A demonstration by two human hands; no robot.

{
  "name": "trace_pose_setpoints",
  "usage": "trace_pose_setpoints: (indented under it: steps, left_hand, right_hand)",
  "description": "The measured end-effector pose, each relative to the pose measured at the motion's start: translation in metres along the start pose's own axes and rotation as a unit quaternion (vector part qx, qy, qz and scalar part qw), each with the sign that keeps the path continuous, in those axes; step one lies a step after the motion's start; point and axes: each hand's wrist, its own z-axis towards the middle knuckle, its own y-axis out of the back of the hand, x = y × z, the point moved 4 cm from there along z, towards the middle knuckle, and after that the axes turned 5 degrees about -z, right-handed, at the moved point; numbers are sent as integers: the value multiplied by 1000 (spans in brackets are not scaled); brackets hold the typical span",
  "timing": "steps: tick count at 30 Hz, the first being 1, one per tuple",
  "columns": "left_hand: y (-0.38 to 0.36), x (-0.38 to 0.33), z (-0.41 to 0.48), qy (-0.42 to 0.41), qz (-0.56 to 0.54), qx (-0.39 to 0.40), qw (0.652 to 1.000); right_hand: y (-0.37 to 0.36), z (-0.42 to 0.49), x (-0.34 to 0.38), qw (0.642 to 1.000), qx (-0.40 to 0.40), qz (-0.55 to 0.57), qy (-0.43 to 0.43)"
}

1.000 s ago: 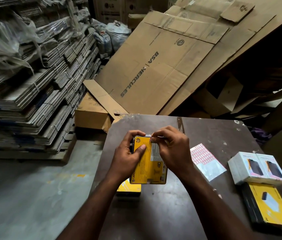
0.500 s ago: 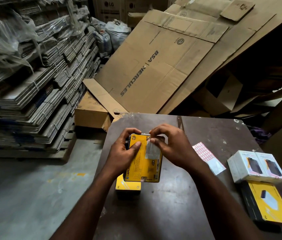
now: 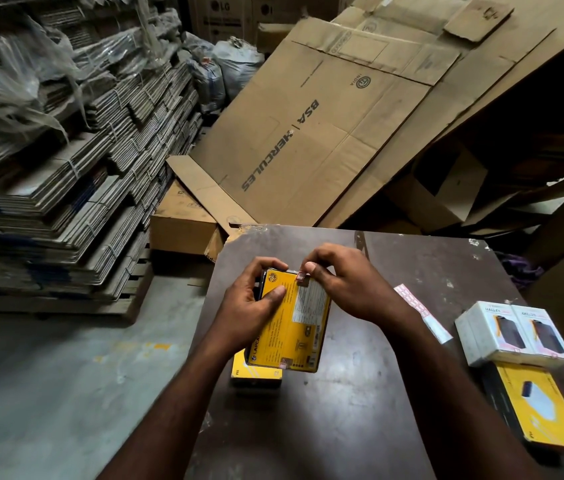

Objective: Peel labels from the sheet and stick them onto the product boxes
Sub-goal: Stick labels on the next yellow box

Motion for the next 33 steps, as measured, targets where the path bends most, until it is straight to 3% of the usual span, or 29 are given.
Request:
trace_pose_setpoints:
  steps: [7,21,30,33]
  left_hand:
    - [0,1,1,-2,3,9,1000]
    - [-1,-7,-1,-25,-19,6,1000]
    - [2,-9,-1,-36,-40,-9,999]
    - [3,-11,1,-35,-60,-15,997]
  right_hand:
    - [1,2,0,1000,24,-18,4]
    - [2,5,0,1000,-16,-8,7]
    - [-3,2,-6,989,-21,133,-56]
    - [-18,-2,-7,966,-13,241,-90]
